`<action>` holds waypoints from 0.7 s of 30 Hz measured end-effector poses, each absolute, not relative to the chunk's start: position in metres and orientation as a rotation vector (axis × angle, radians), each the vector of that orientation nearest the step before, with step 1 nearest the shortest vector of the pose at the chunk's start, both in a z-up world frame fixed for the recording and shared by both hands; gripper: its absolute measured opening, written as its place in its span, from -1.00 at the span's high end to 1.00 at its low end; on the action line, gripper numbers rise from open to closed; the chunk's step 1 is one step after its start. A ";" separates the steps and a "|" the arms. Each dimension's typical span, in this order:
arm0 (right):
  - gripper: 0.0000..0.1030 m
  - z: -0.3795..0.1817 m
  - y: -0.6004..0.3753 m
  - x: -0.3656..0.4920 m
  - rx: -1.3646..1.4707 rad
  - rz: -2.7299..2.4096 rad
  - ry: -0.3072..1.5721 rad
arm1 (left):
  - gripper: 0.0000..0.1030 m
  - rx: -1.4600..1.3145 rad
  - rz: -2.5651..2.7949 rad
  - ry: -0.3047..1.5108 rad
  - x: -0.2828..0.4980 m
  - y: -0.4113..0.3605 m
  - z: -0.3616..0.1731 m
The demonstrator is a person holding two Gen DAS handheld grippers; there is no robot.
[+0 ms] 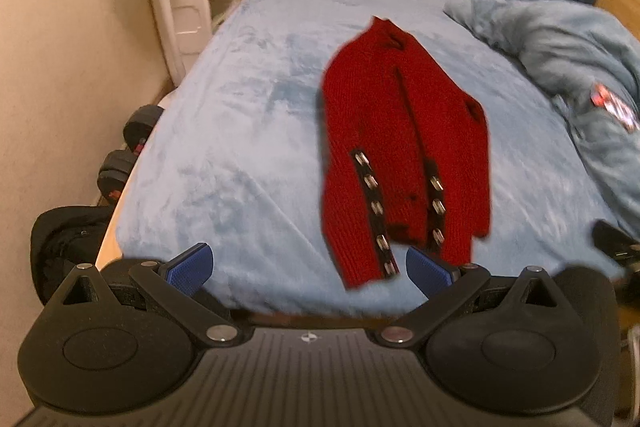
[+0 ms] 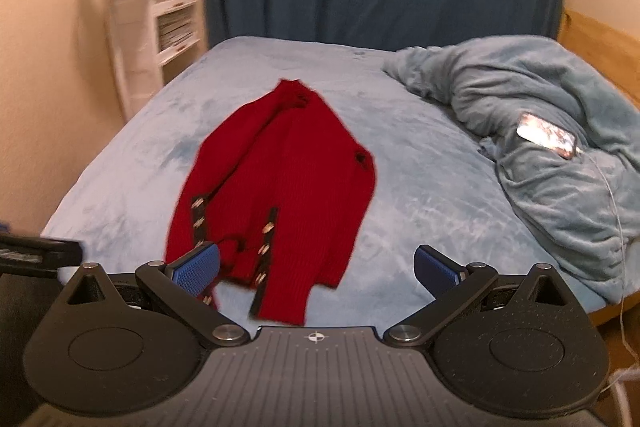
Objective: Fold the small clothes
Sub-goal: 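Grasp the cardigan's front edges with both grippers and lift them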
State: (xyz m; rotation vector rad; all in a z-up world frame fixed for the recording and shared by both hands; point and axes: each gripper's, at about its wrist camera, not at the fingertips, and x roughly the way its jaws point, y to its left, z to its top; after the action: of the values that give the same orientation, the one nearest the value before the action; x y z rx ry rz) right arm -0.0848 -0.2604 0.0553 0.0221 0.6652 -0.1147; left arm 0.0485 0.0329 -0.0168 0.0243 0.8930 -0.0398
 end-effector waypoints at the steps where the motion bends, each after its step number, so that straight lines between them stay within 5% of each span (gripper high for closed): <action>1: -0.98 0.057 -0.269 -0.074 0.041 -0.126 0.663 | -0.99 0.016 -0.032 0.890 0.064 0.037 -0.015; 10: -0.98 0.036 -0.347 0.104 0.250 -0.165 0.661 | -0.99 -0.041 -0.039 0.857 0.250 0.033 -0.031; 21: -0.70 -0.095 -0.298 0.373 0.137 -0.025 0.874 | -0.99 -0.126 -0.096 1.093 0.476 -0.003 -0.151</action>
State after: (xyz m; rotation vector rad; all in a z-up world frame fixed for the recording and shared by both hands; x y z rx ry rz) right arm 0.3730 -0.2984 -0.0949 0.1371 0.8745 -0.0252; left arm 0.4755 -0.0029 -0.1506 -0.1255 1.0928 -0.0964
